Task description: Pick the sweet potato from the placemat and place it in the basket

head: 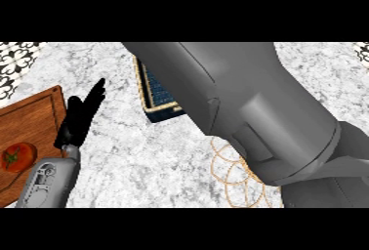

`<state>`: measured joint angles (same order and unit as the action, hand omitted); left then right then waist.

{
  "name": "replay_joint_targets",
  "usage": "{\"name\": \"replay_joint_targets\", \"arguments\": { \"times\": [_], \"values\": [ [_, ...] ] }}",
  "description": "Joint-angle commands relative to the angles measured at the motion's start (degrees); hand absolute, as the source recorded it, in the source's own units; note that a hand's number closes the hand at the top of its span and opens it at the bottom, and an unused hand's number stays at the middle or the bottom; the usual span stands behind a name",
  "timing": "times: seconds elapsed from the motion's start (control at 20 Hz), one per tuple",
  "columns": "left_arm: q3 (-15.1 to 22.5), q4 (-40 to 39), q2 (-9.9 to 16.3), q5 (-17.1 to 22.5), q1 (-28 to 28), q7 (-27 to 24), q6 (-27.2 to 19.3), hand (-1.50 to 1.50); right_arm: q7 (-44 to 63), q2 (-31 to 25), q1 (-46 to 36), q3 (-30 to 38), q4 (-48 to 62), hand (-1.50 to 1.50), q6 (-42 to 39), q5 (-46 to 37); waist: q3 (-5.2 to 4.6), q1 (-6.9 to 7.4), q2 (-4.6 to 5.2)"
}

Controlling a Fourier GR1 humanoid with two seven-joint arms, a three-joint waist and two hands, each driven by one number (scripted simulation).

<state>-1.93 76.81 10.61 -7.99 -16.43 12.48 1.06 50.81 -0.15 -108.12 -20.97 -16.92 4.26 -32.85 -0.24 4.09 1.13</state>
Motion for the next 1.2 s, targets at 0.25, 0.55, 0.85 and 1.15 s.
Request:
{"name": "replay_joint_targets", "arguments": {
  "times": [0.25,0.55,0.85,1.15],
  "values": [
    [0.7,2.6,-0.2,0.0,2.5,-0.1,0.6,0.00,-5.0,0.1,3.9,0.2,4.1,1.50,2.2,0.9,-0.02,0.89,0.16],
    [0.6,1.2,-1.1,-0.5,1.0,1.0,-0.5,0.00,-6.5,0.1,8.6,5.5,5.1,1.50,8.5,5.3,0.07,-0.08,0.34],
    [0.0,2.5,0.2,0.8,0.0,2.2,1.6,0.00,-12.5,0.1,13.4,5.8,3.3,-1.50,15.9,6.9,0.08,0.49,0.39],
    [-0.1,2.0,0.1,0.1,2.7,-0.3,1.0,0.00,-14.4,0.1,14.0,6.9,1.7,-1.50,27.2,6.9,0.12,-0.53,-0.07]
  ]
}}
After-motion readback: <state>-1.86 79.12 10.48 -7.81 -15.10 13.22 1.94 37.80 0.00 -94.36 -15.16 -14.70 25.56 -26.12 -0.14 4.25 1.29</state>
